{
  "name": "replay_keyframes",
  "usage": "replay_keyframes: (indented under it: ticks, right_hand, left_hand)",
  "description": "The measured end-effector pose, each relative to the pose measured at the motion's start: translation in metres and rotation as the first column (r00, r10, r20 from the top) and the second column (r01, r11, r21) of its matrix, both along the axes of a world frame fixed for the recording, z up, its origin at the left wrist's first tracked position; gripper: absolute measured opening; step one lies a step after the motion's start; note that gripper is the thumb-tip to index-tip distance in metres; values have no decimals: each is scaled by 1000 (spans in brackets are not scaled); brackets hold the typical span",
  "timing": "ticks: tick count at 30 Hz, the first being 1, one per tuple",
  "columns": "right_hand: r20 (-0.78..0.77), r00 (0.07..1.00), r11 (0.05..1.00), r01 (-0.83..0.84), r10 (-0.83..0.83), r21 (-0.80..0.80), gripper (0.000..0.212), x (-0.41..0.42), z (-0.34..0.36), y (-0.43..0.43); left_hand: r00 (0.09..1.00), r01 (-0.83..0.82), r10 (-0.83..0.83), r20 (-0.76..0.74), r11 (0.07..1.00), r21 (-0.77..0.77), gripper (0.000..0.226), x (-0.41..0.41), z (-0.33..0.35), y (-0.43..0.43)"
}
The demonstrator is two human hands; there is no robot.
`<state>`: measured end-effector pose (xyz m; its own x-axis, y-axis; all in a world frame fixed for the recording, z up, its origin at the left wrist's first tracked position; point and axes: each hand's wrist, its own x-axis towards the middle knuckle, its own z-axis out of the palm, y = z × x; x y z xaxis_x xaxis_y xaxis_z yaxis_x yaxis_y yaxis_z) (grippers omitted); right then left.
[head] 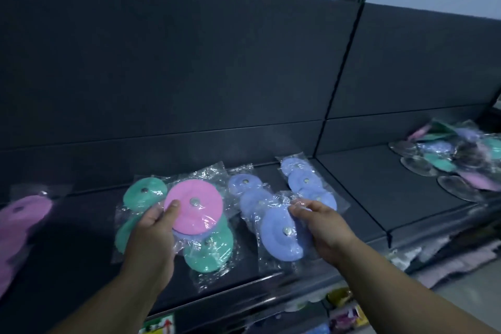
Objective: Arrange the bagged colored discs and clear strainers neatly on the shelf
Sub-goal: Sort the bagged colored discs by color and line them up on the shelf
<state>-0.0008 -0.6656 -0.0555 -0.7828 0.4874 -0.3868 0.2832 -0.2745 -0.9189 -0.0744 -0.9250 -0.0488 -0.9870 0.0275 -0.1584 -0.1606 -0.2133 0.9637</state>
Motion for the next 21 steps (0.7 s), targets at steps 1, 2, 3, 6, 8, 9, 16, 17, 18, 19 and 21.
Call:
replay_keyframes:
  ticks: [1,2,3,6,8,9,16,17,18,19,21]
  right_hand:
    - [21,1000,999,-2,1,41,20,-4,-4,11]
    - [50,999,995,-16,11,101,22,-9,-8,18]
    - [86,996,981,-39,23,188,26,-15,-13,24]
    - [162,986,862,-113,36,493,56,-25,-24,25]
    - [140,983,756,-180,117,630,85,-22,-29,19]
    - [144,972,688,-234,186,687,99,-19,-32,15]
    - [376,872,311,-468,312,827,112,-8,-48,1]
    - [379,869,324,-476,319,818,110,-8,-49,2]
    - [378,869,337,-477,319,812,108,-7,-49,2]
    - [380,870,342,-477,315,810,107,-7,-50,2]
    - [392,866,329,-484,309,811,106,-8,-52,-1]
  left_hand:
    - [1000,-16,16,-7,999,-38,14,3,-1,8]
    - [999,-33,32,-8,997,-75,16,6,-3,13]
    - [998,-59,60,7,996,-68,15,7,-4,18]
    - [987,-137,135,84,990,18,17,6,-6,24]
    - [981,-168,163,107,985,47,27,4,-7,24]
    - [980,-174,167,111,983,64,28,4,-6,24]
    - [979,-183,169,116,974,130,20,6,-6,37]
    - [980,-179,164,116,975,128,17,6,-7,39]
    - [981,-174,160,114,977,127,15,5,-9,41]
    - [982,-168,154,113,977,128,13,5,-10,43]
    - [983,-161,148,110,979,122,9,5,-12,46]
